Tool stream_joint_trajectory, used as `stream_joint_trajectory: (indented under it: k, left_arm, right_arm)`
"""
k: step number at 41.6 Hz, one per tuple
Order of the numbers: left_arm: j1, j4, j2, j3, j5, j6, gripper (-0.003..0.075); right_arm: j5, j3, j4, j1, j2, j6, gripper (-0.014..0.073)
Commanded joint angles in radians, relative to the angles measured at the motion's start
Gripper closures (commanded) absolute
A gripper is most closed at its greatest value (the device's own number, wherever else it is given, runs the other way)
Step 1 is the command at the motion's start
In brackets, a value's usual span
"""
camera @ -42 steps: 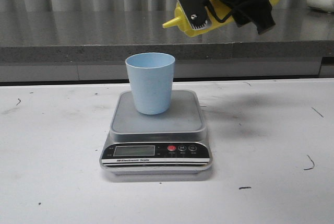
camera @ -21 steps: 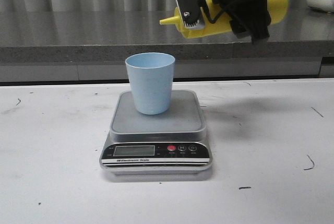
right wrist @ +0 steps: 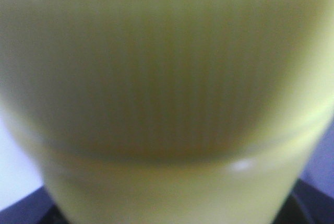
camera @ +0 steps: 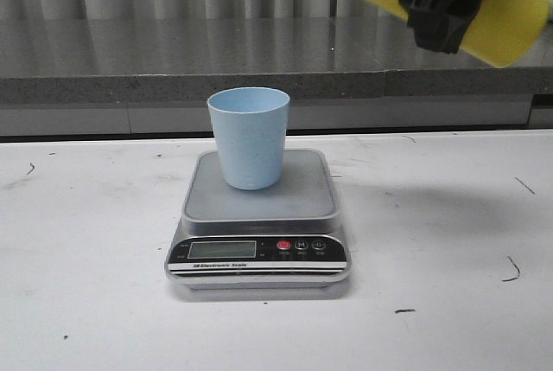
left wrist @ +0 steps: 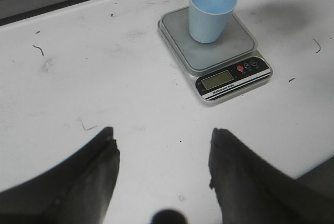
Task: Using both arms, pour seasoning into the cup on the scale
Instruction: 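Turn the bottle upright and lower it back to the table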
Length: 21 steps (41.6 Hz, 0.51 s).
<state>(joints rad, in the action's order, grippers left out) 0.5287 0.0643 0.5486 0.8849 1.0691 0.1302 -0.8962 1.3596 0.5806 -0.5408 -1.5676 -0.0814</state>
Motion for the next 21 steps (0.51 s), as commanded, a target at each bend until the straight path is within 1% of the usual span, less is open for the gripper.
stream_joint_trajectory:
  k: [1, 5, 9, 11, 15, 21]
  left_arm:
    - [0.000, -0.002, 0.003, 0.023, -0.069, 0.008, 0.0332]
    - [0.000, -0.002, 0.003, 0.023, -0.069, 0.008, 0.0332]
    - [0.000, -0.002, 0.003, 0.023, -0.069, 0.008, 0.0332]
    - [0.000, -0.002, 0.003, 0.023, -0.069, 0.008, 0.0332]
    - [0.000, -0.002, 0.003, 0.023, -0.069, 0.008, 0.0332]
    - [0.000, -0.002, 0.003, 0.023, -0.069, 0.008, 0.0332]
  right_arm:
    - [0.035, 0.031, -0.062, 0.048, 0.123, 0.004, 0.0232]
    - [0.111, -0.022, -0.159, 0.094, 0.195, 0.012, 0.0232]
    - [0.247, -0.116, -0.251, 0.144, 0.263, 0.059, 0.0232]
    - [0.342, -0.182, -0.285, 0.165, 0.305, 0.073, 0.0232]
    - [0.531, -0.313, -0.302, 0.193, 0.363, 0.107, 0.0232]
    - [0.768, -0.499, -0.302, 0.228, 0.405, 0.169, 0.0232]
